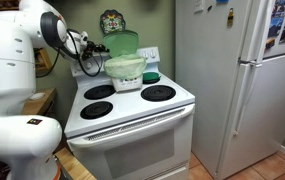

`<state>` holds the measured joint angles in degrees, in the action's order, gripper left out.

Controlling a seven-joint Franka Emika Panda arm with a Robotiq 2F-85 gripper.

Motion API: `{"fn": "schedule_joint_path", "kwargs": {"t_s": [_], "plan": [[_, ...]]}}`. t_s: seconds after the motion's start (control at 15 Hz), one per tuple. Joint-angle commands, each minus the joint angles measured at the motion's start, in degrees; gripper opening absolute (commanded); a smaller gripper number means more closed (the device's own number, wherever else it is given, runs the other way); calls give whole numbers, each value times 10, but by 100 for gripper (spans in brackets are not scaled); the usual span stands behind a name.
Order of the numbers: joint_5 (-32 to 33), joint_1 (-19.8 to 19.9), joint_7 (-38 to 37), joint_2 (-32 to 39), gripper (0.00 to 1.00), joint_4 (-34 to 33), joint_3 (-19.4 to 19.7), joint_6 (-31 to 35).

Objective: Close the white and green bin.

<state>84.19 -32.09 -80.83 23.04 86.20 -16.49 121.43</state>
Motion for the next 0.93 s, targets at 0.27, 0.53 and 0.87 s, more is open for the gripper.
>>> {"fn": "schedule_joint_path", "kwargs": {"t_s": [0.27,0.53,0.87], "plan": [[71,-10,-98,3,4,2,4,-26],[123,-20,-188,17,4,2,2,-65],[119,-32,-272,36,4,-6,-5,-133]]}}
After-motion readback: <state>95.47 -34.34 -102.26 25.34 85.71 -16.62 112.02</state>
